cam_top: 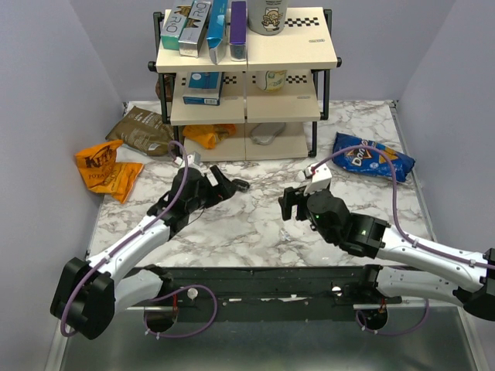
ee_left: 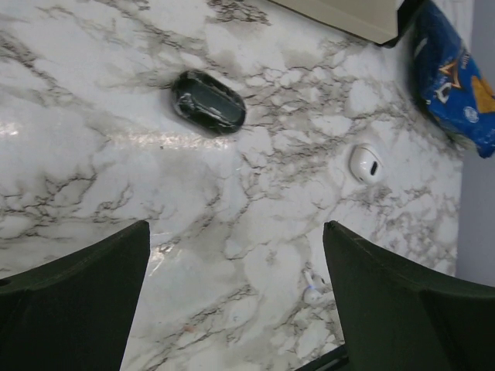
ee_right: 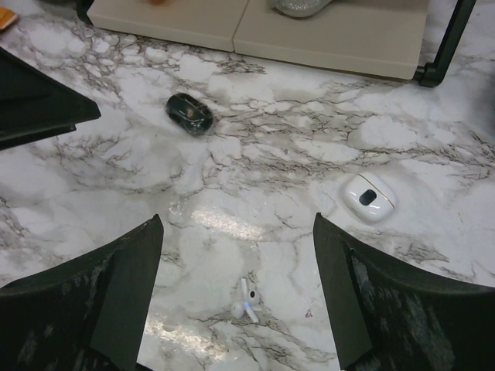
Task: Insert the wireless bluetooth earbuds into the charging case
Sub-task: Pick up the charging case at the center of the board.
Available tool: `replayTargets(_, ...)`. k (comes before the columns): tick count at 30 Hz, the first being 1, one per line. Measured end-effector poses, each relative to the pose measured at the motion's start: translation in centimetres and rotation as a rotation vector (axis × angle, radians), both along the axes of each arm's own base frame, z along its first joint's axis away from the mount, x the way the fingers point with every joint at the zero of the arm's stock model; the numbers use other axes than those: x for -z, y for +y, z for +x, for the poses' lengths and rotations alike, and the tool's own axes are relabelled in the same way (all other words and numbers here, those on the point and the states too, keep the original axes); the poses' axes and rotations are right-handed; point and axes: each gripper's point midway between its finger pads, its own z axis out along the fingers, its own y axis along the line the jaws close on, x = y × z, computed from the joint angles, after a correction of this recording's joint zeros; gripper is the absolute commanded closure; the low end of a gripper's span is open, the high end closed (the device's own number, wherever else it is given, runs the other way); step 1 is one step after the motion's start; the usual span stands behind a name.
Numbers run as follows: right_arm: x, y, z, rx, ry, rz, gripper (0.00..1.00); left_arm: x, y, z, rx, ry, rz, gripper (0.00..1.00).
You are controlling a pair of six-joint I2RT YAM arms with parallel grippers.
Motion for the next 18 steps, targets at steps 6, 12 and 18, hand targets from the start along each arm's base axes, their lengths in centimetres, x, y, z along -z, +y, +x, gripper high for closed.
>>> replayTargets(6, -1.5, -1.3, -0.2, 0.040, -0.004, 0.040, 0.11, -0.3, -2.9, -2.0, 0.144, -0.083, -0.078, 0.01)
replayTargets(12, -4.9, -3.2, -1.2, 0.052, -0.038, 0.155, 0.11, -3.0, -12.9, -1.0, 0.362, -0.148, 0.096, 0.01)
replayTargets(18, -8.6, -5.6, -2.8, 0.040, -0.088, 0.311, 0.11, 1.8, -18.9, 1.8, 0.434, -0.082, 0.337, 0.01)
